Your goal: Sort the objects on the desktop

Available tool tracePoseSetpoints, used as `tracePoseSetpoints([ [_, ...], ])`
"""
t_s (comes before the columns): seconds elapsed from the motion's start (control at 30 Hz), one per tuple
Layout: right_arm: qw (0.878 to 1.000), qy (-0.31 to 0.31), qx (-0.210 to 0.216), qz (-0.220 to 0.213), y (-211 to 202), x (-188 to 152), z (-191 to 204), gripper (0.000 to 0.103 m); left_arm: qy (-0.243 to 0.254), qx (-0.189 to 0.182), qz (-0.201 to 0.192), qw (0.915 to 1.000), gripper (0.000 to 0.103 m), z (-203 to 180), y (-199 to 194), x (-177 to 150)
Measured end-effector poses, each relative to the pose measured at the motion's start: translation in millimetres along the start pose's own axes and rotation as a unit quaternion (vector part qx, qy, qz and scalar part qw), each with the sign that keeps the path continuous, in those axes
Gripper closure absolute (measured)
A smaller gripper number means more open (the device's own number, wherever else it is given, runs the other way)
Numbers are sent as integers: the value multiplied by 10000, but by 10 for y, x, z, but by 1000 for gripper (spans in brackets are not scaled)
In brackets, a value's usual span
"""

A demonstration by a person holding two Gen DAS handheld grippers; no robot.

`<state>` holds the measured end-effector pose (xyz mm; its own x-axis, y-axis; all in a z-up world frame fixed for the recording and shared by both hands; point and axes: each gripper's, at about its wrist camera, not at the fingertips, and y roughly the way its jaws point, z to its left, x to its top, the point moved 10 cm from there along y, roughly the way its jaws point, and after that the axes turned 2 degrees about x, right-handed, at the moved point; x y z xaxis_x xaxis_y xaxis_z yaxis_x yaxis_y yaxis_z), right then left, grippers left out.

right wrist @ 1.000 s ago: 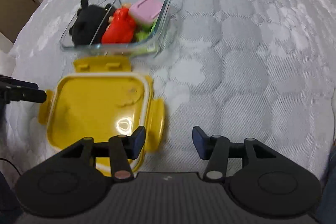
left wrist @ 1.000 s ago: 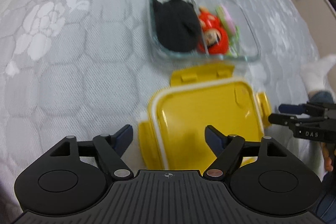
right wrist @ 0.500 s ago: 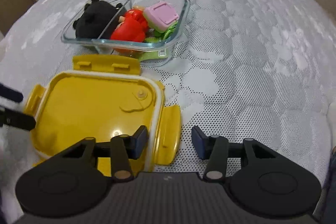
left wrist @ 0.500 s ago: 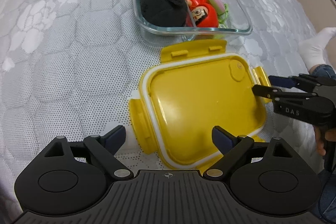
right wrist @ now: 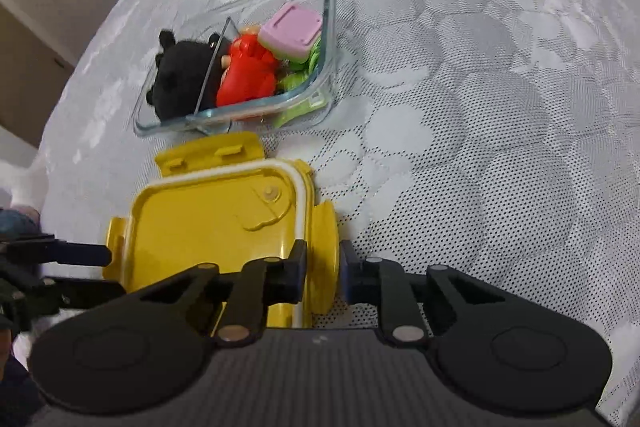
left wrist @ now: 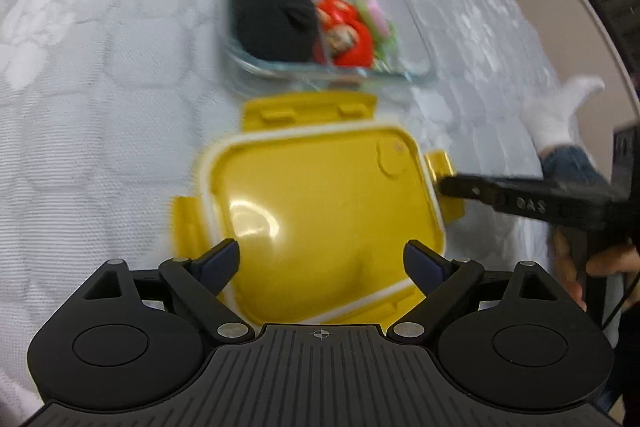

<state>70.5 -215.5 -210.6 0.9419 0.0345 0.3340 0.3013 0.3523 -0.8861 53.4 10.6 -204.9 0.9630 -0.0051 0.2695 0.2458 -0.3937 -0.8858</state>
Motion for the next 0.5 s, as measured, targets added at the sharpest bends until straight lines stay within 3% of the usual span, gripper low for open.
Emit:
tracePoseSetpoints([
  [0.1, 10000, -79, 6, -32, -37, 11, 9, 84, -542, -85, -131, 9984, 10, 248, -115, 63],
  [0.23, 9998, 56, 164, 29, -76, -4, 34, 69, -1351, -350, 16, 9902, 15, 550, -52, 17],
  [0.33, 9998, 53, 175, 30, -103, -42, 70, 58, -1449, -210, 297, 9888, 31, 598, 120, -77],
  [0.5, 9995, -236, -209, 71, 15, -147, 43, 58, -1389, -297, 347, 9893, 31, 487, 279, -43],
])
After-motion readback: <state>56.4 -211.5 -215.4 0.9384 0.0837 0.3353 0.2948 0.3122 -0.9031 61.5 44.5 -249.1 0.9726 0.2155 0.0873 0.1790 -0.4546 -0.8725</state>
